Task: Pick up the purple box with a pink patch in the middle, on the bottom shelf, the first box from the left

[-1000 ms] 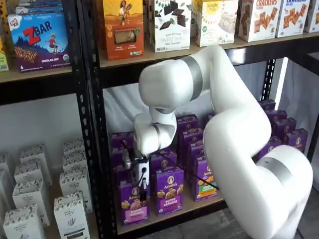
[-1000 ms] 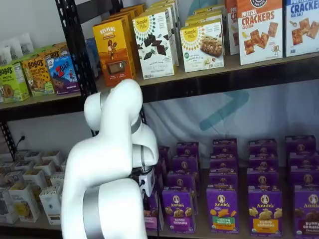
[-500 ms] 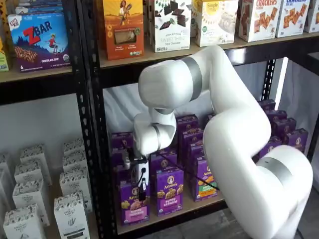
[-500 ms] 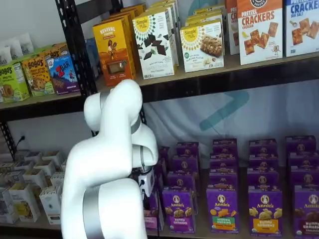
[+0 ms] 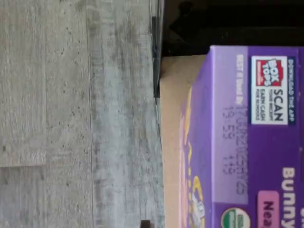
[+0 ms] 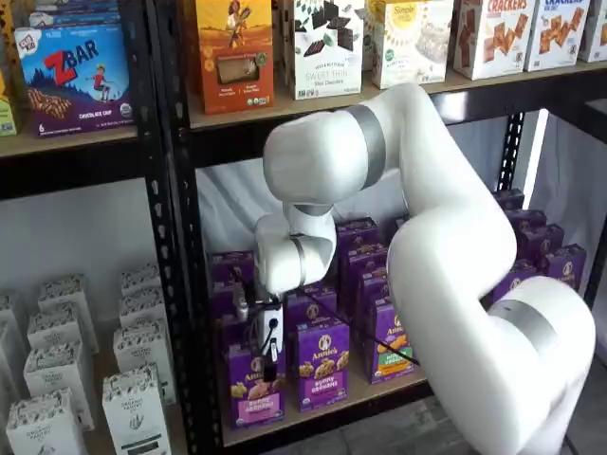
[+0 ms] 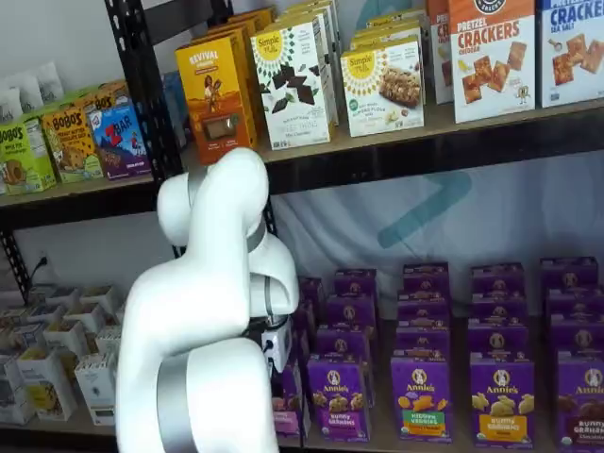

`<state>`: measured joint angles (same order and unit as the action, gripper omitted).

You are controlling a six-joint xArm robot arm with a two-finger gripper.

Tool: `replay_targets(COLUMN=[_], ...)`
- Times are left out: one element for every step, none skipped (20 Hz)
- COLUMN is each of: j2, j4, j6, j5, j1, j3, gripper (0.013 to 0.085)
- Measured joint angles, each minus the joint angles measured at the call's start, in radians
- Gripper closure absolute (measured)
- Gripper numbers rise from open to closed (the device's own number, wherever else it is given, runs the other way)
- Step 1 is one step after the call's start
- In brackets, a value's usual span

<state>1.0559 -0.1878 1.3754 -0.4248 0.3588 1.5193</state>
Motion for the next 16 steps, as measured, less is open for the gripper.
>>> replay_targets(j2=[-0.002, -0.004, -0.005, -0.007, -0.008, -0.009, -0.011, -0.012, -0.013, -0.013, -0.013, -0.013, -0.013, -0.013, -0.013, -0.012], j4=[-0.002, -0.004, -0.006, -0.007, -0.009, -0.010, -0.011, -0.014, -0.016, -0.017, -0.017, -0.017, -0.016, -0.018, -0.020, -0.021], j6=[0.002, 0.004, 0.006, 0.007, 0.009, 0.010, 0.012, 0.014, 0.016, 0.017, 0.017, 0.017, 0.016, 0.018, 0.019, 0.020], j5=[0.001, 0.003, 0.005, 0.006, 0.009, 0.011, 0.013, 0.017, 0.020, 0.022, 0.023, 0.027, 0.031, 0.035, 0.038, 0.041], j1=[0.000, 0.000, 0.000, -0.001, -0.001, -0.001, -0.001, -0.001, -0.001, -0.001, -0.001, -0.001, -0.001, -0.001, 0.000, 0.000], j3=[-0.003, -0.005, -0.007, -0.009, -0.012, -0.014, -0.015, -0.017, -0.019, -0.019, -0.019, -0.020, -0.020, -0.021, -0.021, -0.022], gripper=[0.0330, 0.0330, 0.0370, 0.0370, 0.0410, 0.0410, 0.0450, 0.0450, 0.0490, 0.0530, 0.0530, 0.0530, 0.0530, 0.0530, 0.0530, 0.0530])
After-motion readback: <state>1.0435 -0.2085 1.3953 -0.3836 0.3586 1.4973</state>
